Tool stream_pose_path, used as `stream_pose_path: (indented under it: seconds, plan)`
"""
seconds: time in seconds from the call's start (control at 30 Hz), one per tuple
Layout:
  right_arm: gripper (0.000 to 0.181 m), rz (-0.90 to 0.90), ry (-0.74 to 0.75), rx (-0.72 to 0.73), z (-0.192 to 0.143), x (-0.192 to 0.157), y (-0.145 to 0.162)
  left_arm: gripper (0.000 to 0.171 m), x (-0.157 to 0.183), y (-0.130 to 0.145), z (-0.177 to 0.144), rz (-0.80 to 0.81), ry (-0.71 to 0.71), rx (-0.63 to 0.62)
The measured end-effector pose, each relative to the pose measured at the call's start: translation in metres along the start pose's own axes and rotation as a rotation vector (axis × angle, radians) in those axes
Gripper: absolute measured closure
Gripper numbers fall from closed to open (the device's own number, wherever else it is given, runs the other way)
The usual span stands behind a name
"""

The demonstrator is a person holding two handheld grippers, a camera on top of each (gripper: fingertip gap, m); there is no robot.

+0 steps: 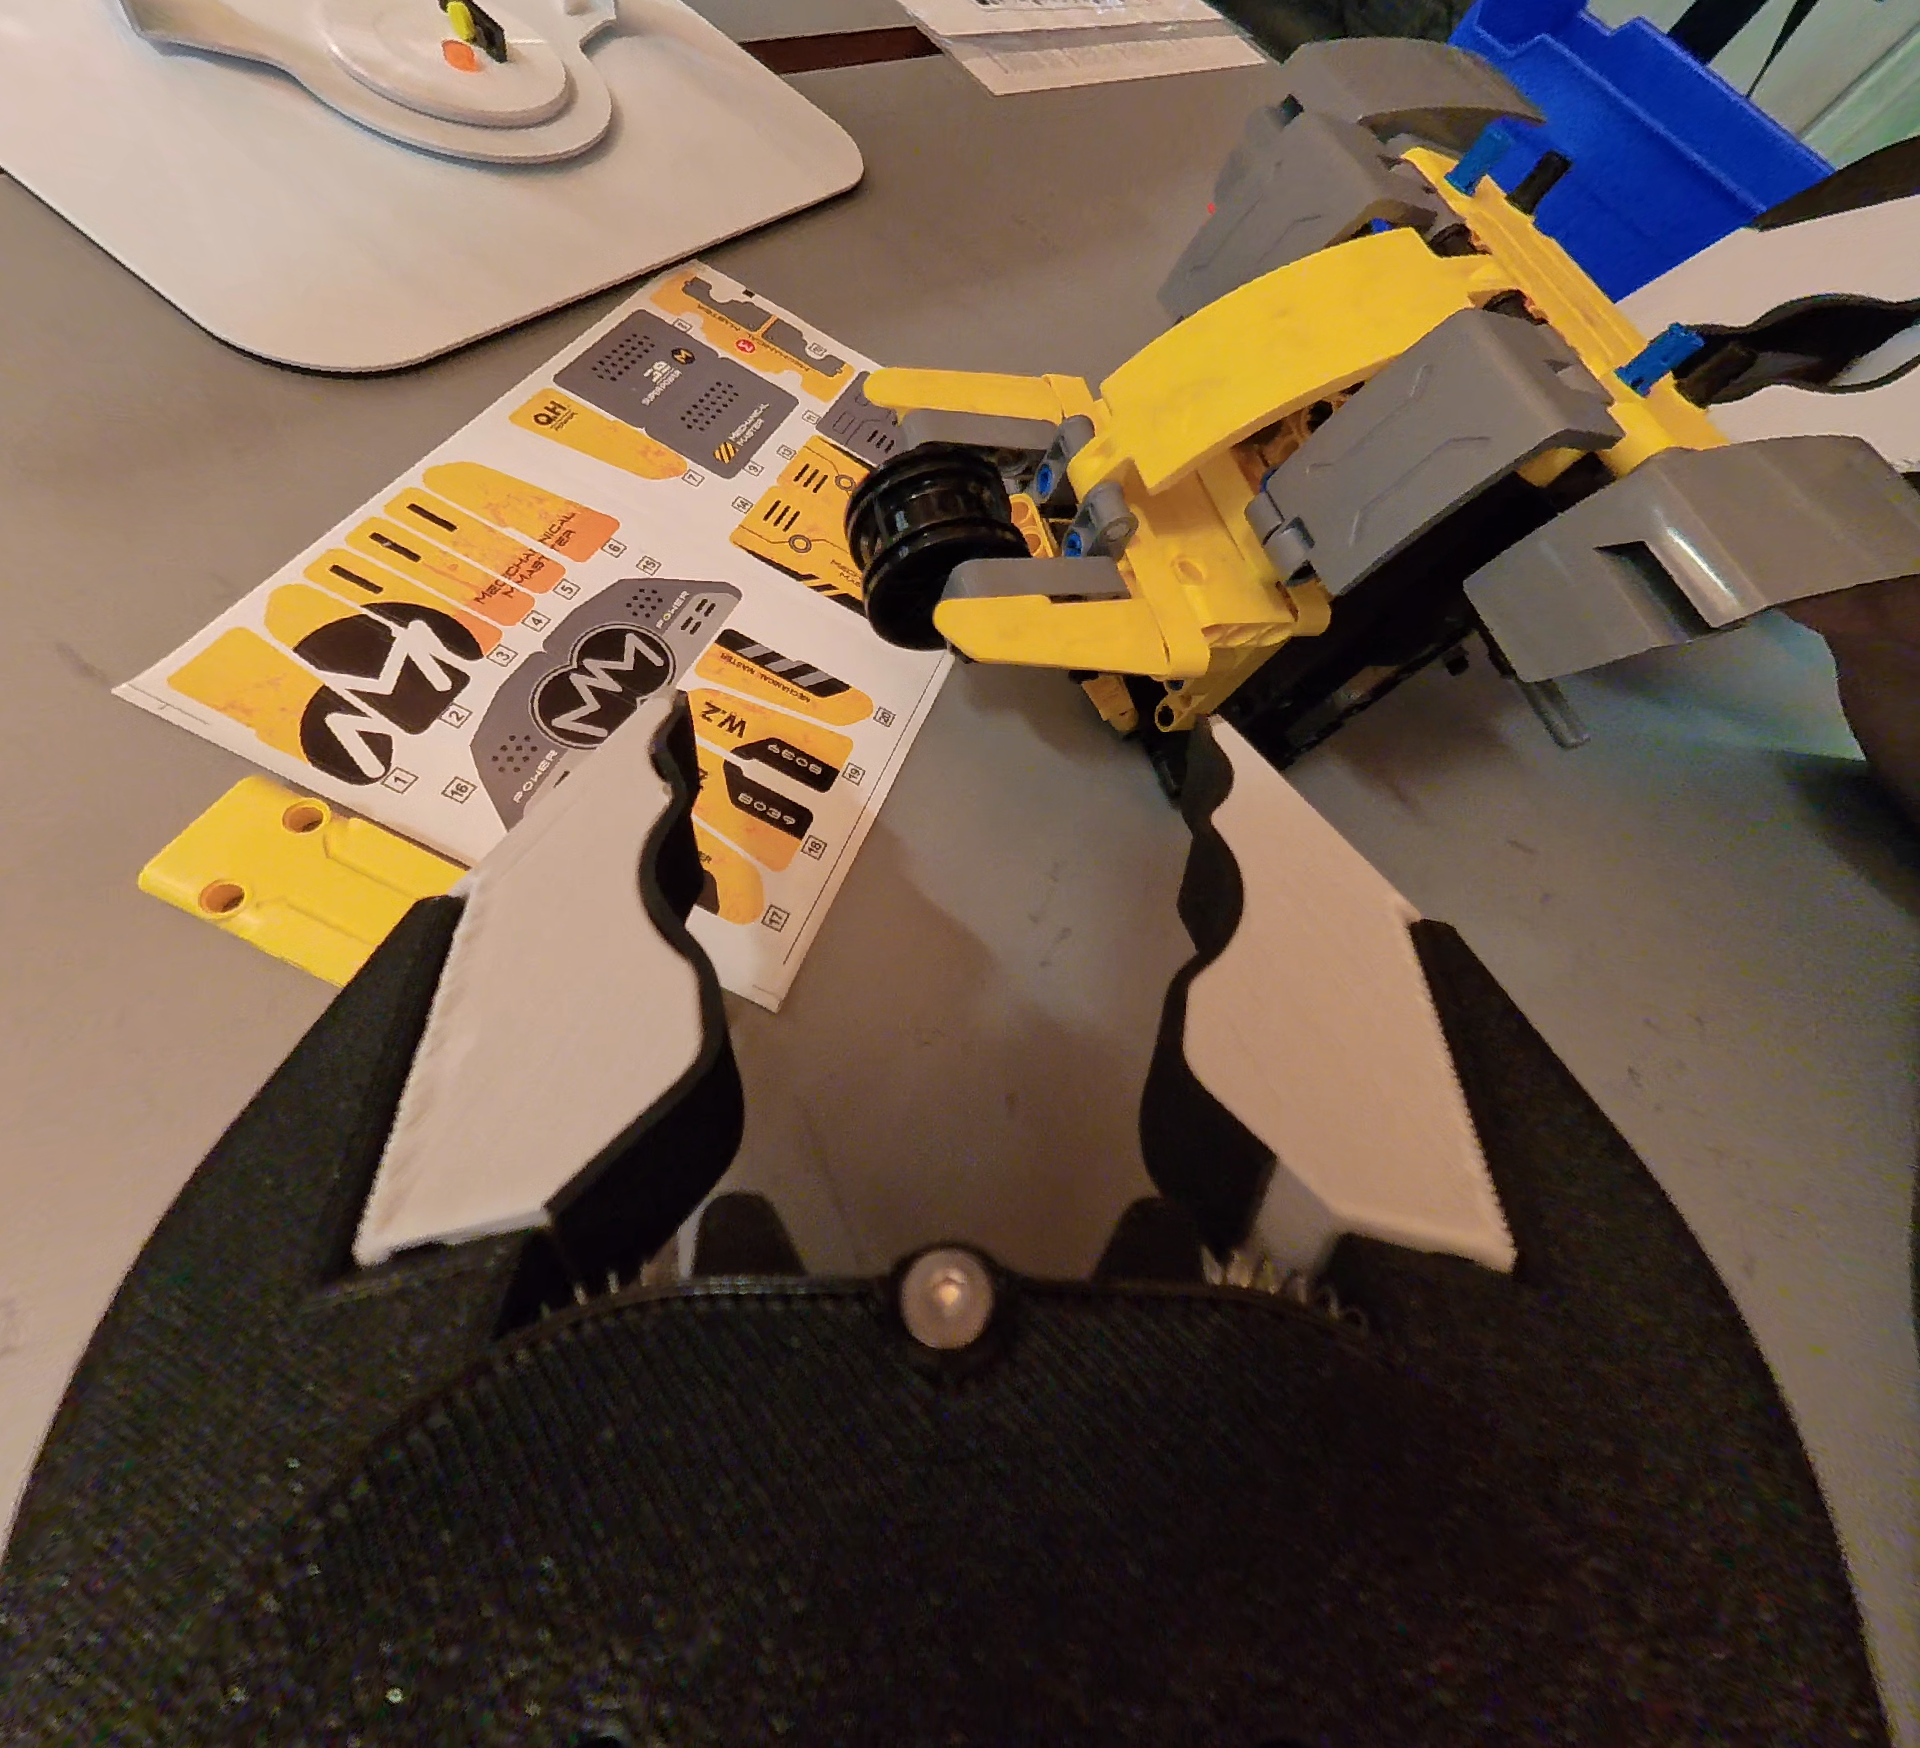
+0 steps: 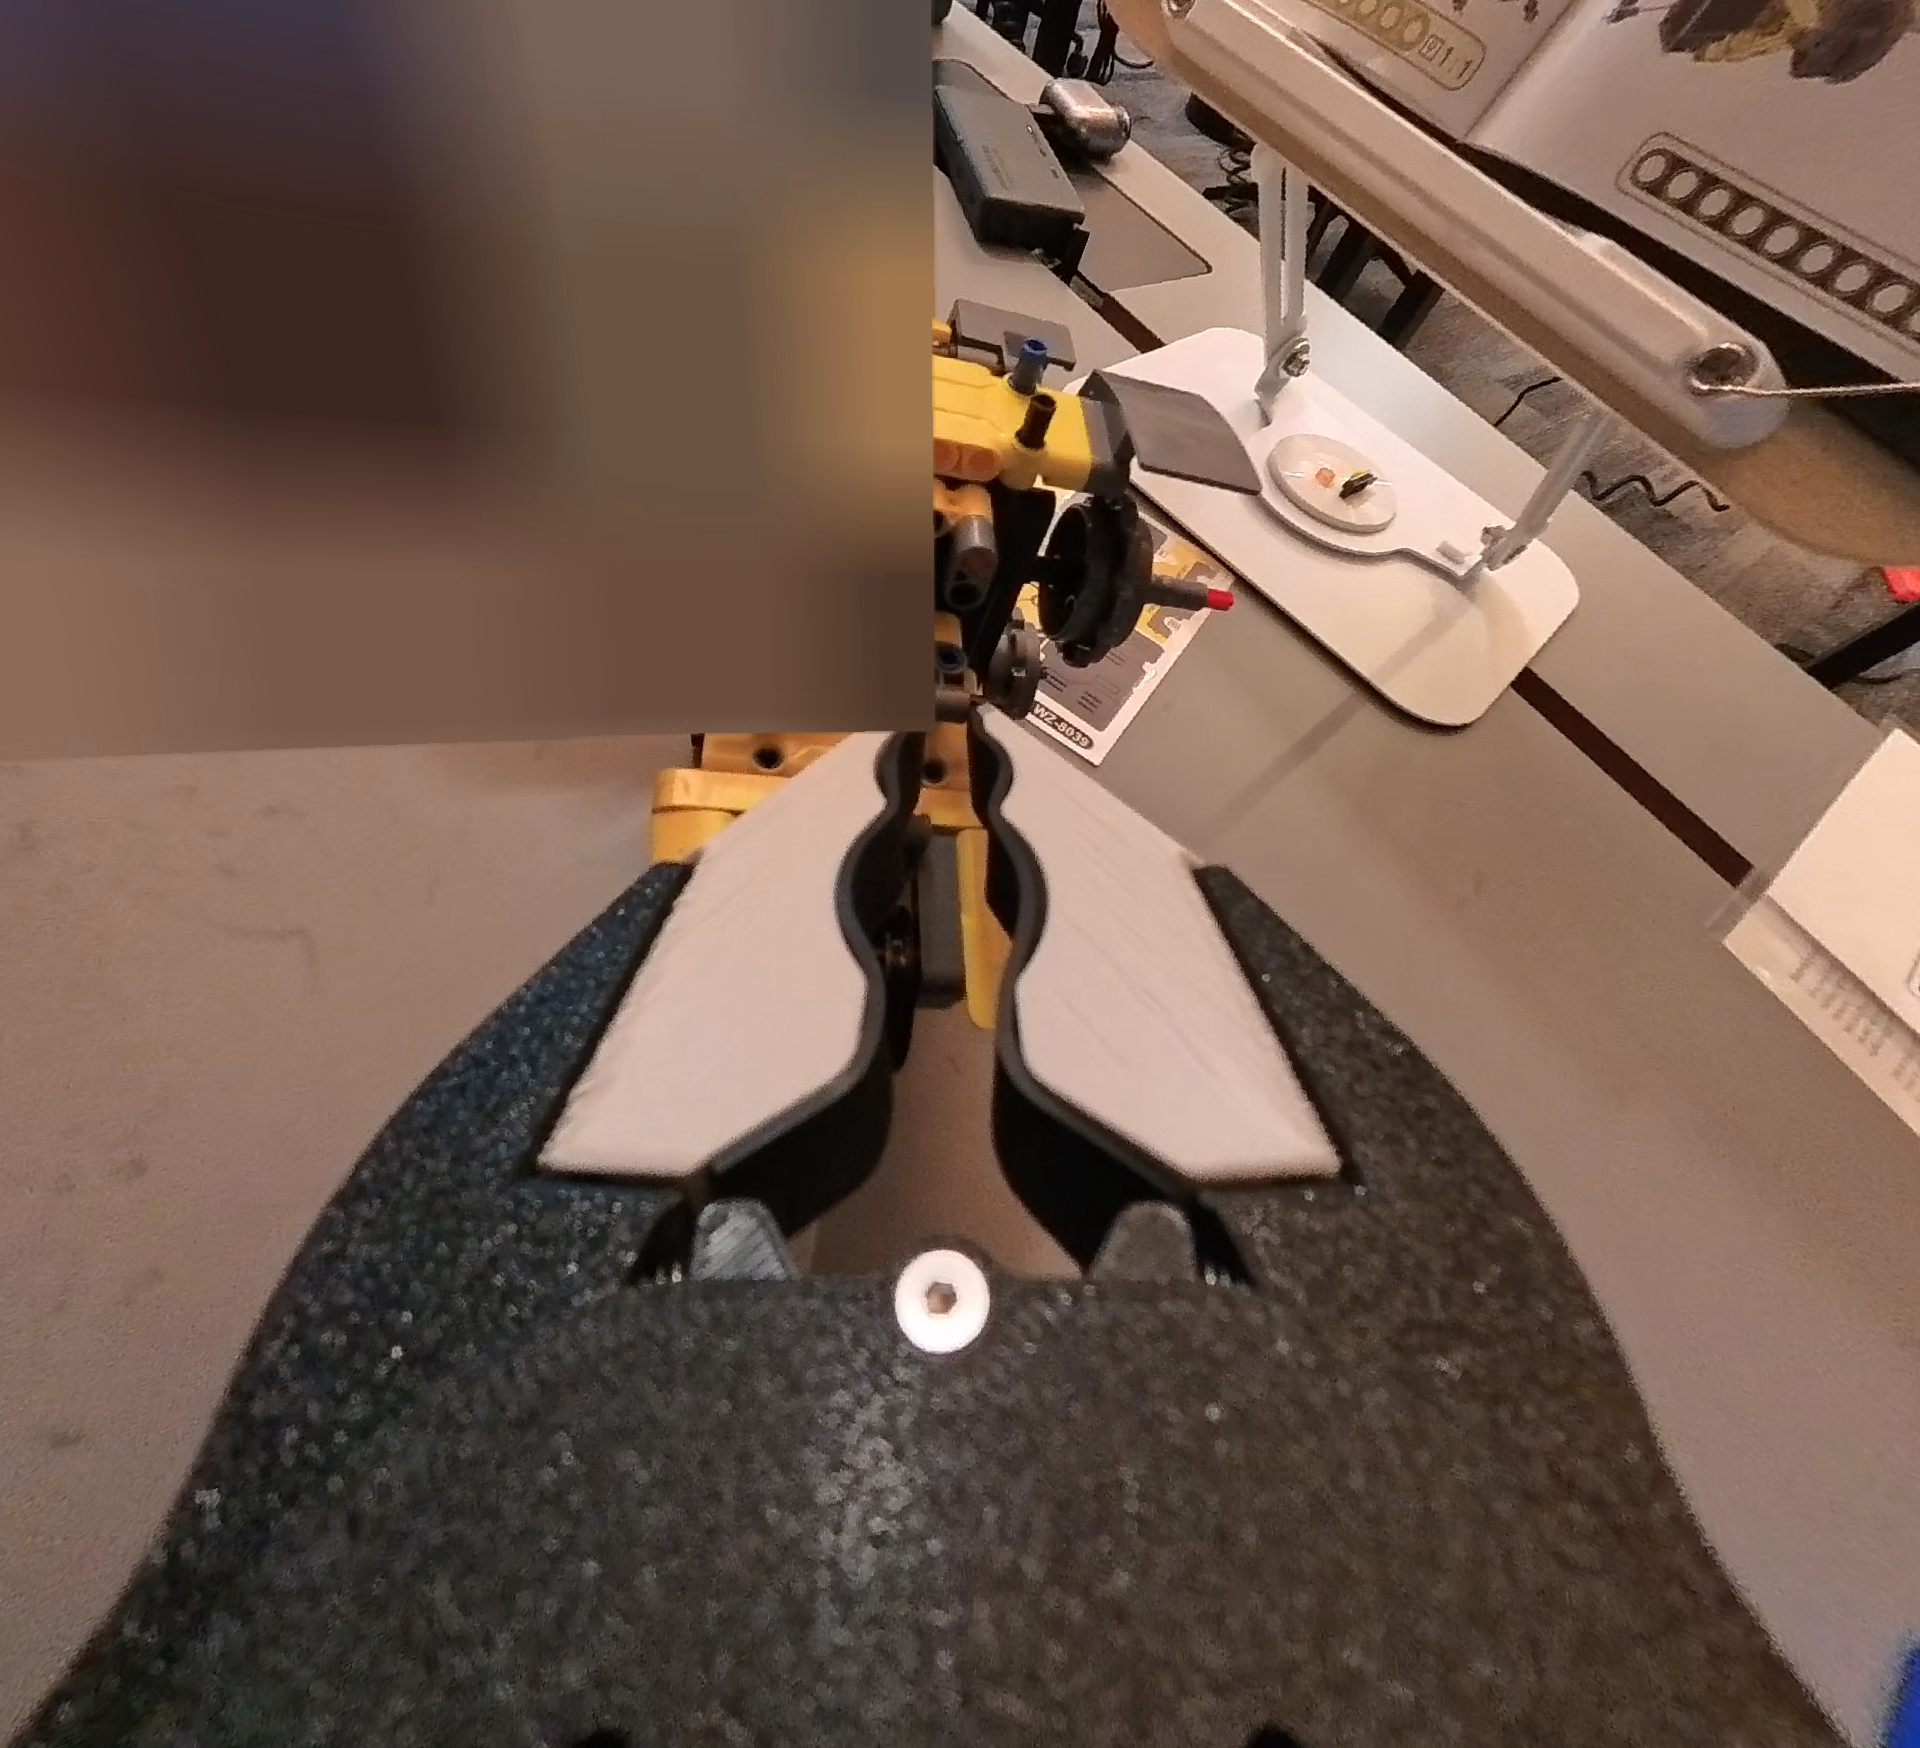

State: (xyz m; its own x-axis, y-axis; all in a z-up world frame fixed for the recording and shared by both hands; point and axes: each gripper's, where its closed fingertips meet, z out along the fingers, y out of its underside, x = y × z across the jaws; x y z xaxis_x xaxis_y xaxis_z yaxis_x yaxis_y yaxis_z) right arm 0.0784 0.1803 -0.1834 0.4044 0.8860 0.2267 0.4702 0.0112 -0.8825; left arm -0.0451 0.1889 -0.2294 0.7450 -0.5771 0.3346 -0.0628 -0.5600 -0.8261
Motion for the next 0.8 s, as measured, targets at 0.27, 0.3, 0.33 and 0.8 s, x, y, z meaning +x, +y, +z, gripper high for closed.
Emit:
stream_pose_path:
  seconds: [0.27,0.3,0.33,0.8]
  plan:
    - [0.175,-0.019,0.019,-0.007,0.0015,0.0,-0.0008,0.08,0.0008,0.0002,0.0002,0.006,0.002,-0.001]
    - [0.175,-0.02,0.019,-0.006,0.0015,-0.0001,-0.0008,0.08,0.0009,0.0003,0.0002,0.007,0.002,-0.001]
    - [0.175,-0.022,0.019,-0.005,0.0015,0.0001,-0.0009,0.08,0.001,0.0002,0.0001,0.008,0.002,-0.001]
    - [0.143,0.071,-0.034,0.044,0.007,0.0029,-0.0026,0.08,0.0011,0.0005,0.0003,0.002,0.008,-0.003]
